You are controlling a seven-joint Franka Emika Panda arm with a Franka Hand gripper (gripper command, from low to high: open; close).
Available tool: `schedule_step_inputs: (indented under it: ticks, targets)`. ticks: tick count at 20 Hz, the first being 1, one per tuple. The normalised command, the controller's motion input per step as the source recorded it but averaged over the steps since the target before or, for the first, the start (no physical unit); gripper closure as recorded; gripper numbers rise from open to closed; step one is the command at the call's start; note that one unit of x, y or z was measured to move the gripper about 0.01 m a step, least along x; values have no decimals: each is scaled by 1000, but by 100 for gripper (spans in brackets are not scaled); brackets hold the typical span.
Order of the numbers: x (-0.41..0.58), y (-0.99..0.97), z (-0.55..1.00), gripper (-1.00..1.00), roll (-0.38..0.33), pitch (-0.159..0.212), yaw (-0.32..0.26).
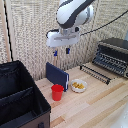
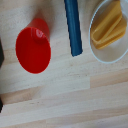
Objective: With care, position your gripper close to the oven tray handle. Make sure to grip the handle tightly. Delicately and attentively pull the tray out from the oven.
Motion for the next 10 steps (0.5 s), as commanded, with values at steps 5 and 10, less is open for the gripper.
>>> schedule_step_inputs:
  ticks: [5,10]
  targets:
    - [74,38,0,-100,-375,21,-4]
    - [81,0,0,-100,-375,12,0]
